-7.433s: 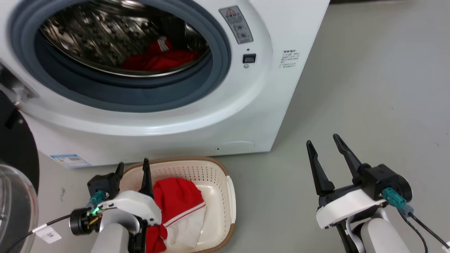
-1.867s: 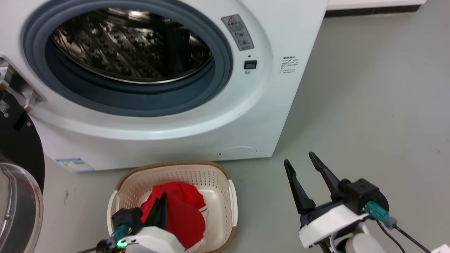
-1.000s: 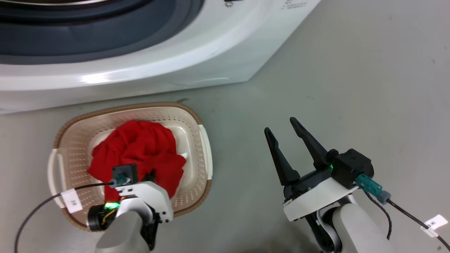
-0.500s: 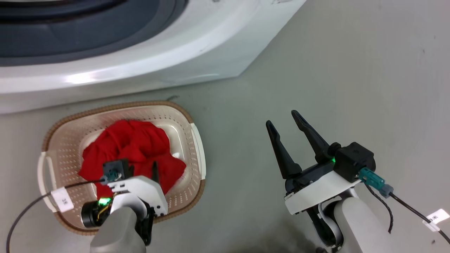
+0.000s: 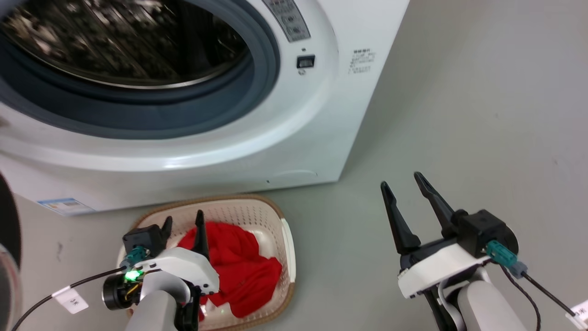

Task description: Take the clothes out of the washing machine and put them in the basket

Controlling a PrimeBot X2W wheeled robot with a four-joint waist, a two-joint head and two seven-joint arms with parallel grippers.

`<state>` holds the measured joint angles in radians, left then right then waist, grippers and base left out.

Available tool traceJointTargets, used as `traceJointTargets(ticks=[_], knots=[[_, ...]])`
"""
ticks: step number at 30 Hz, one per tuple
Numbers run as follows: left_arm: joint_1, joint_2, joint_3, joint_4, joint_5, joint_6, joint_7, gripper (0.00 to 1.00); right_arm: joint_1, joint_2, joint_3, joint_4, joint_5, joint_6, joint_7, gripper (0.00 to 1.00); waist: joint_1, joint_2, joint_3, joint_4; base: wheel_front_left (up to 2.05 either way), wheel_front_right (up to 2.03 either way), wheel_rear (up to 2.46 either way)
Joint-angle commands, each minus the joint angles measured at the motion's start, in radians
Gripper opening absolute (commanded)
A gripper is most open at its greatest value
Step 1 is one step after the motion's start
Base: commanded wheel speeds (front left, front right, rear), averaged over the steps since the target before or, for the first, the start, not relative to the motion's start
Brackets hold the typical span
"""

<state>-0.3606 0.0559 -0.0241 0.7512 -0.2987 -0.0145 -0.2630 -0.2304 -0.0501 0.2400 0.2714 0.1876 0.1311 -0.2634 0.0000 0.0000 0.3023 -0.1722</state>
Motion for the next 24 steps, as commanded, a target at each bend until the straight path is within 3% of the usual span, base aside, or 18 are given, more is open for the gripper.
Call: traceJointTargets(ticks=[1, 14, 24], knots=[[0.026, -0.002, 0.01, -0.038, 0.015, 0.0, -0.002, 1.0, 0.023, 0.0, -0.012, 0.007, -0.012, -0.001, -0.002, 1.0, 0.0, 0.0, -0.084, 0.047, 0.0, 0.0, 0.0], [0.166, -0.006, 0.054, -0.458, 0.15, 0.005, -0.002, 1.0, 0.12, 0.0, -0.123, -0.039, -0.078, -0.001, 0.025, 1.0, 0.0, 0.0, -0.222, 0.102, 0.0, 0.0, 0.0], [0.273, 0.019, 0.043, -0.601, 0.244, 0.009, -0.002, 1.0, 0.174, 0.0, -0.143, -0.099, -0.121, -0.001, 0.06, 1.0, 0.0, 0.0, -0.282, 0.098, 0.0, 0.0, 0.0]])
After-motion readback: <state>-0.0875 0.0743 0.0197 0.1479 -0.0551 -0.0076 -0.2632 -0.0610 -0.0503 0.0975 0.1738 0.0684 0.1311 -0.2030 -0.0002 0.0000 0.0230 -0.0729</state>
